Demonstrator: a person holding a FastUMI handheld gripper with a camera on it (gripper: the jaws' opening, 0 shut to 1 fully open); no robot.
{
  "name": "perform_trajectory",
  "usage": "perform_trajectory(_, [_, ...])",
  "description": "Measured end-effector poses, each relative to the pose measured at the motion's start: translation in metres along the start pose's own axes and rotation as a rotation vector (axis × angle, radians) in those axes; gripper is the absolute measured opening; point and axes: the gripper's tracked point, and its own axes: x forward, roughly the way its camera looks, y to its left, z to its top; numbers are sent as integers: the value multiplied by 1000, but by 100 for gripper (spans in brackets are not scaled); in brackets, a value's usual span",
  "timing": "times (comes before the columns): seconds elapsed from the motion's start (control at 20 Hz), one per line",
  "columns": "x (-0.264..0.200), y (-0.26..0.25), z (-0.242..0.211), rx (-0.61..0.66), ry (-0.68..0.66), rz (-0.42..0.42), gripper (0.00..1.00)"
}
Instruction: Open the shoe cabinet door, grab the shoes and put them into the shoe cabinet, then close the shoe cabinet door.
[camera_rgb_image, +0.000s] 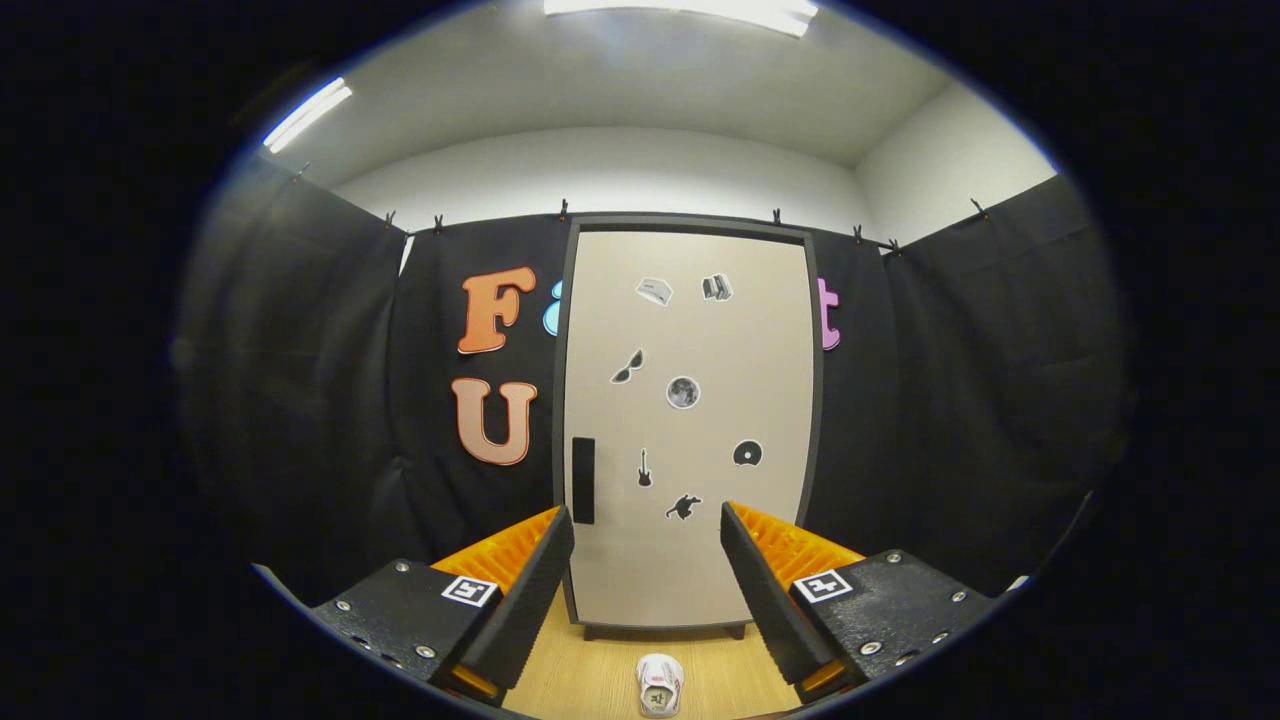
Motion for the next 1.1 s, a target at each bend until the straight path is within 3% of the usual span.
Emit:
perform_trajectory(0.6, [36, 31, -17, 6, 29, 51, 92])
perform_trajectory(1.1, [110, 60, -39, 21, 40, 80, 91])
